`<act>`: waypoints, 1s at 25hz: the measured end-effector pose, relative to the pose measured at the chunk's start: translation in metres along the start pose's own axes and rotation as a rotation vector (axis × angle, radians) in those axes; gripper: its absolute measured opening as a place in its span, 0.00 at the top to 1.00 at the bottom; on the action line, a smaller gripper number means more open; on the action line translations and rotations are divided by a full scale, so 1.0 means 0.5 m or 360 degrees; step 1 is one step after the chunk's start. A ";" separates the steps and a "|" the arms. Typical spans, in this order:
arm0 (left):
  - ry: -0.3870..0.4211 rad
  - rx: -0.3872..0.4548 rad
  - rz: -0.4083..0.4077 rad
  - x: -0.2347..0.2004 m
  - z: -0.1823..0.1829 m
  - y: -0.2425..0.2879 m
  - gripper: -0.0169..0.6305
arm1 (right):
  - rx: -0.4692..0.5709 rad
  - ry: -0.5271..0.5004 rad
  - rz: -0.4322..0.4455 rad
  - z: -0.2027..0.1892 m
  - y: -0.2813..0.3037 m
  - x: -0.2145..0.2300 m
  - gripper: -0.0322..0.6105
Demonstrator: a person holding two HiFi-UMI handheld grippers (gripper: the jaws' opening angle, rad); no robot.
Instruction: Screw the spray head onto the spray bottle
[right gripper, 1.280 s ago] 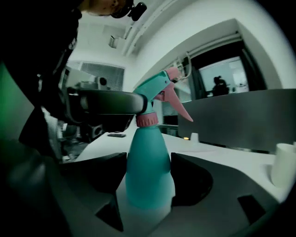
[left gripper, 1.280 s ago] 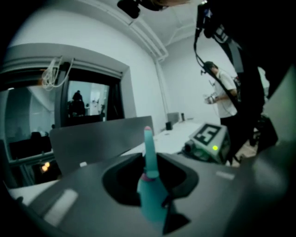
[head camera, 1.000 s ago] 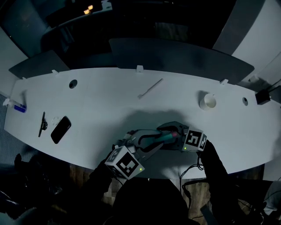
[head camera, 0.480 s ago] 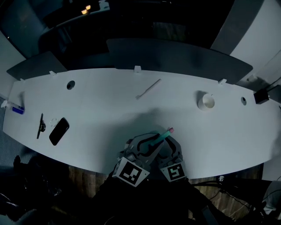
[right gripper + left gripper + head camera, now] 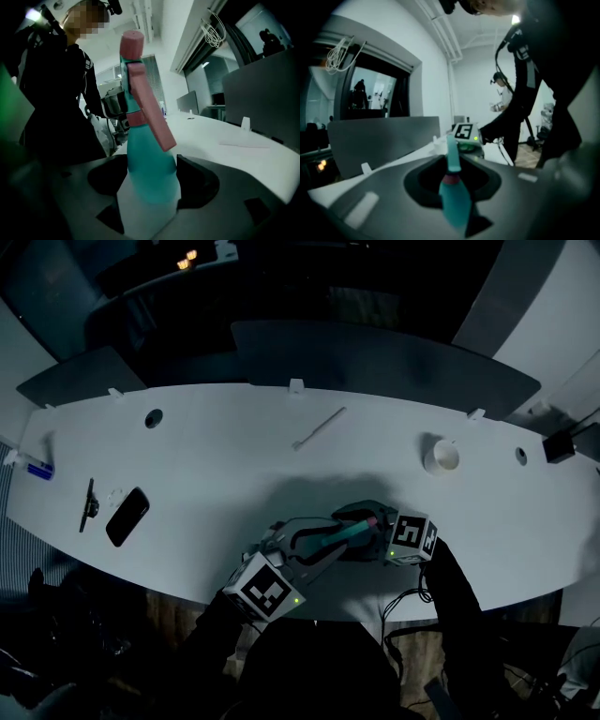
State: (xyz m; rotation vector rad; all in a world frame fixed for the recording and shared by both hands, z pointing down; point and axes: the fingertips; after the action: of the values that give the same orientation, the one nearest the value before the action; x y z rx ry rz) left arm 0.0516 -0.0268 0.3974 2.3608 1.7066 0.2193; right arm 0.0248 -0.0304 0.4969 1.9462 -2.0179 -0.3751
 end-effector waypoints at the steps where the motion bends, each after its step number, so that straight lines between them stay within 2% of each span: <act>1: -0.0018 0.0014 0.0022 -0.001 0.000 0.000 0.83 | -0.0006 0.0031 -0.0050 0.003 -0.004 0.000 0.47; 2: -0.0036 0.0030 0.0043 -0.001 0.001 0.000 0.83 | 0.0019 0.0072 -0.0164 0.006 -0.014 0.001 0.47; 5: -0.0070 0.0074 0.0105 -0.003 0.003 -0.001 0.83 | 0.0194 0.0181 -0.0696 0.020 -0.062 -0.002 0.47; 7: -0.0083 0.0088 0.0150 -0.007 0.004 0.000 0.83 | 0.0219 0.0202 -0.0976 0.017 -0.068 -0.013 0.47; 11: -0.0113 0.0126 0.0218 -0.008 0.009 0.009 0.83 | 0.0221 0.0218 -0.1268 0.024 -0.035 -0.007 0.47; 13: -0.0125 0.0135 0.0247 -0.015 0.008 0.006 0.83 | 0.0260 0.0211 -0.1317 0.032 -0.025 0.010 0.47; 14: -0.0127 0.0134 0.0249 -0.019 0.007 0.003 0.83 | 0.0280 0.0206 -0.1276 0.035 -0.022 0.014 0.47; 16: -0.0119 0.0111 0.0192 -0.019 0.005 0.000 0.83 | 0.0324 0.0184 -0.1067 0.041 -0.018 0.014 0.47; 19: -0.0116 0.0083 0.0017 -0.004 0.002 -0.005 0.83 | 0.0312 0.0107 -0.0547 0.038 -0.011 -0.001 0.47; 22: -0.0114 0.0036 -0.0085 0.008 -0.001 -0.004 0.83 | 0.0167 0.0013 -0.0012 0.013 -0.006 -0.013 0.47; 23: -0.0098 0.0022 -0.0084 0.007 -0.001 -0.003 0.83 | 0.0109 -0.0009 0.0097 0.005 -0.005 -0.014 0.47; 24: -0.0085 0.0018 -0.0074 0.006 0.000 -0.002 0.83 | 0.0067 -0.0010 0.0150 0.005 -0.003 -0.013 0.47; 25: -0.0081 0.0025 -0.0060 0.004 0.000 -0.002 0.83 | 0.0048 0.0006 0.0143 0.008 -0.001 -0.012 0.47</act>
State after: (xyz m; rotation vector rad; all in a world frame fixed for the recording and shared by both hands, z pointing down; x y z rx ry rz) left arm 0.0514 -0.0246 0.3971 2.3224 1.7342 0.1391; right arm 0.0237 -0.0243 0.4926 1.8639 -2.1117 -0.3207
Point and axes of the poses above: the fingertips, and each gripper's own axes: y forward along the fingers, x to its right, z out of its top, and after that the axes turned 8 degrees about -y, right-handed
